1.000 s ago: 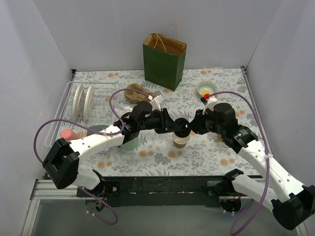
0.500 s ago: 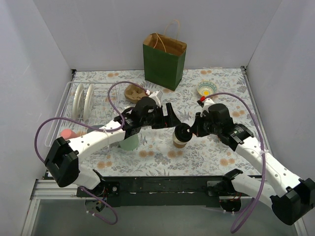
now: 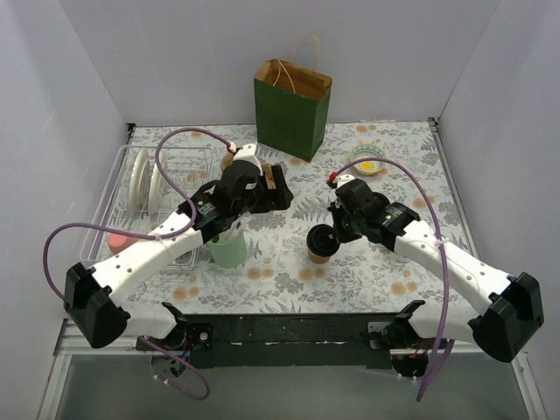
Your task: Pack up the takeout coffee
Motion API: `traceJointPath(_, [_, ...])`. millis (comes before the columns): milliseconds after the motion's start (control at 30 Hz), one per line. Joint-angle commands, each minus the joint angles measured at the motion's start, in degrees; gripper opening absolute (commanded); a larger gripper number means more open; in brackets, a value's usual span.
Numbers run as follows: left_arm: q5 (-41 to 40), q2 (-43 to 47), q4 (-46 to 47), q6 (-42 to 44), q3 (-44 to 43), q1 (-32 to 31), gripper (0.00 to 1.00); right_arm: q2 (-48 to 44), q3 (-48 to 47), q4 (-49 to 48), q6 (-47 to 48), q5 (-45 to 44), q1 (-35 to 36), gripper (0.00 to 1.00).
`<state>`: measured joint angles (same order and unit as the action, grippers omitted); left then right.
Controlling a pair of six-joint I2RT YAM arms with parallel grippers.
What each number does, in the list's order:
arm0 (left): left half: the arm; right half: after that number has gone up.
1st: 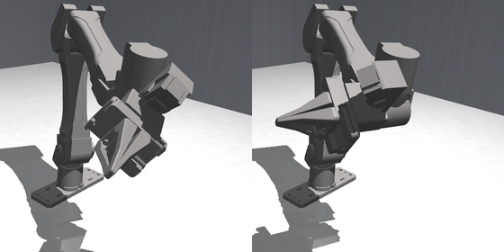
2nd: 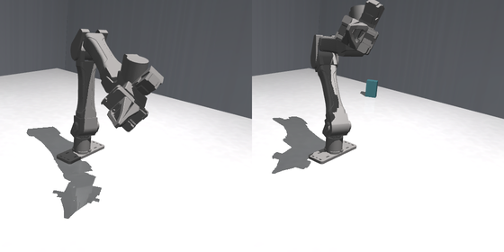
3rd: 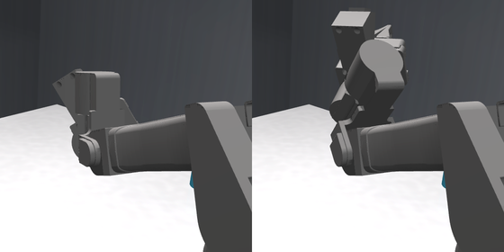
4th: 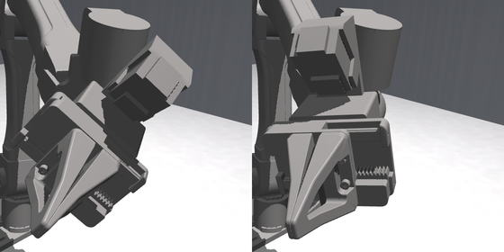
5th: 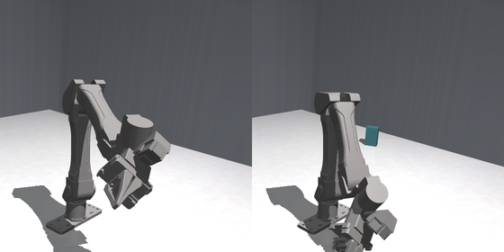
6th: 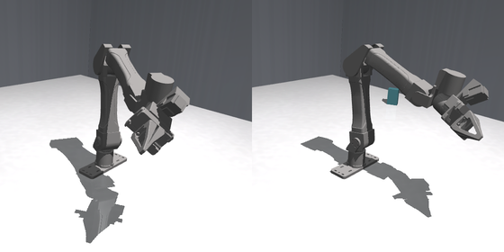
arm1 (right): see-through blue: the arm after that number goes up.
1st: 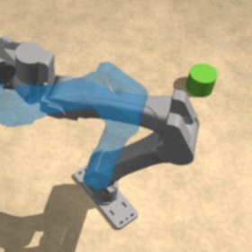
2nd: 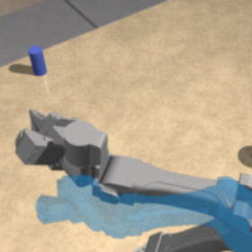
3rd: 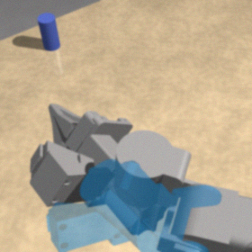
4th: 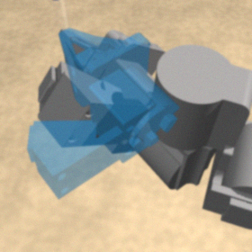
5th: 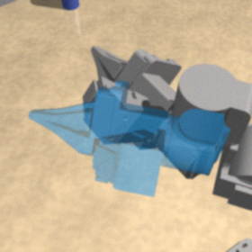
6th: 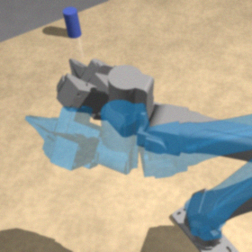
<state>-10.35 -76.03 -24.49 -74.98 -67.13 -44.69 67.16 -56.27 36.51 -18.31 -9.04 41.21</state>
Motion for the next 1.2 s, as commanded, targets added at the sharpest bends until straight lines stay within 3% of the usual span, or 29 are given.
traceJointPath(0, [-4.2,9.5,-3.0,0.8,0.0,0.7,0.88,3.6,-2.1,0.8,-1.5,-4.1,1.2,0.01])
traceJointPath(267, [-1.0,15.7,-0.6,1.9,3.9,0.7,0.88,6.8,-1.0,0.1,-2.7,-6.7,2.9,0.01])
traceJointPath(833, [1.0,17.2,-0.7,3.4,3.7,0.8,0.87,8.2,-4.4,0.0,-3.2,-5.9,3.3,0.01])
traceJointPath(1167, [1.4,17.6,-0.6,3.3,4.3,0.8,0.88,10.1,-9.1,4.7,-3.2,-6.4,3.6,0.01])
